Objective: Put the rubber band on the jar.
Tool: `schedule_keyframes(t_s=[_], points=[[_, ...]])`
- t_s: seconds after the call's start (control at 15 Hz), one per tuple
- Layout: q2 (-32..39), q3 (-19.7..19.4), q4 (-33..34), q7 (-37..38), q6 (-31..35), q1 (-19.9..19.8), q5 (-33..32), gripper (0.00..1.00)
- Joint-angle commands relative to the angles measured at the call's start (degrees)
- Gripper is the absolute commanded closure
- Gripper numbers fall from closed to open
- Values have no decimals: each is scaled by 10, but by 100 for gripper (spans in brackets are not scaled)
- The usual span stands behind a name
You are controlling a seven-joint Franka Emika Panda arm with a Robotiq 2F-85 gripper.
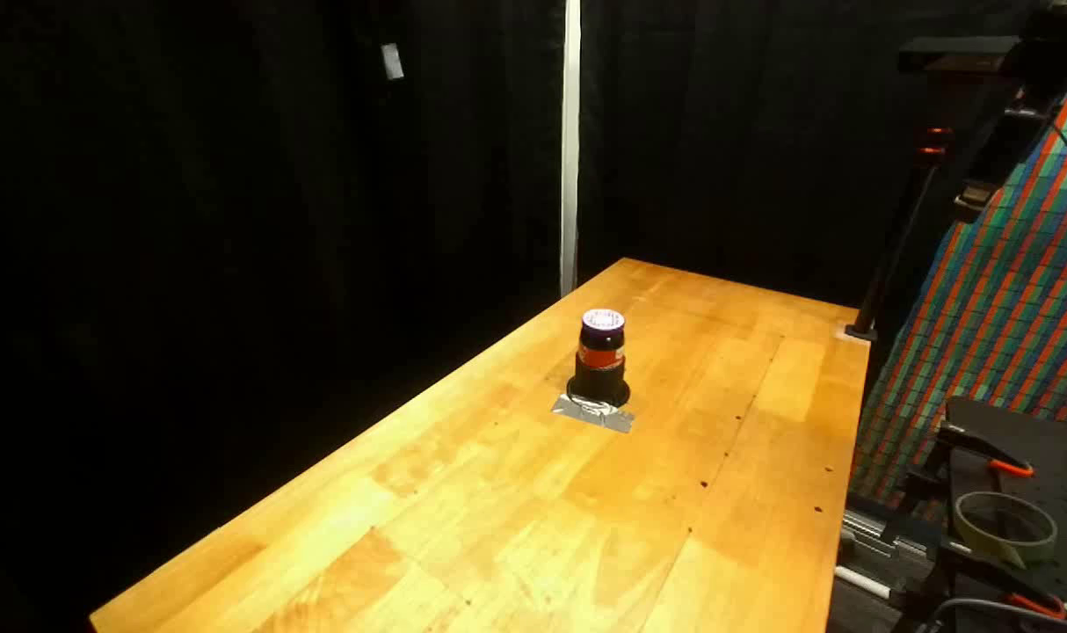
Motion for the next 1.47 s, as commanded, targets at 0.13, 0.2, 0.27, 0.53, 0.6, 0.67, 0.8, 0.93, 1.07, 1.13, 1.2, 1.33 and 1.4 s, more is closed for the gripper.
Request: schedule_keyframes(t_s=[0.13, 0.2, 0.27, 0.53, 0.6, 0.67, 0.8, 0.93, 1.07, 1.13, 1.2, 1.33, 1.4], points=[[-1, -5, 4, 4, -2, 6, -4, 0], [-1, -5, 4, 4, -2, 6, -4, 0], [-1, -5, 4, 4, -2, 6, -4, 0], [-1, -5, 4, 4, -2, 6, -4, 0], [-1, -5, 4, 4, -2, 6, -4, 0], [13, 4, 16, 14, 11, 7, -2, 0], [50, 26, 37, 27, 39, 10, -3, 0], [93, 57, 60, 46, 85, 12, -9, 0], [155, 92, 95, 64, 127, 11, -17, 0], [186, 108, 115, 76, 145, 7, -24, 0], [222, 126, 137, 93, 165, 1, -32, 0], [285, 167, 180, 110, 198, -30, -41, 0], [318, 182, 200, 123, 216, -44, -52, 0]])
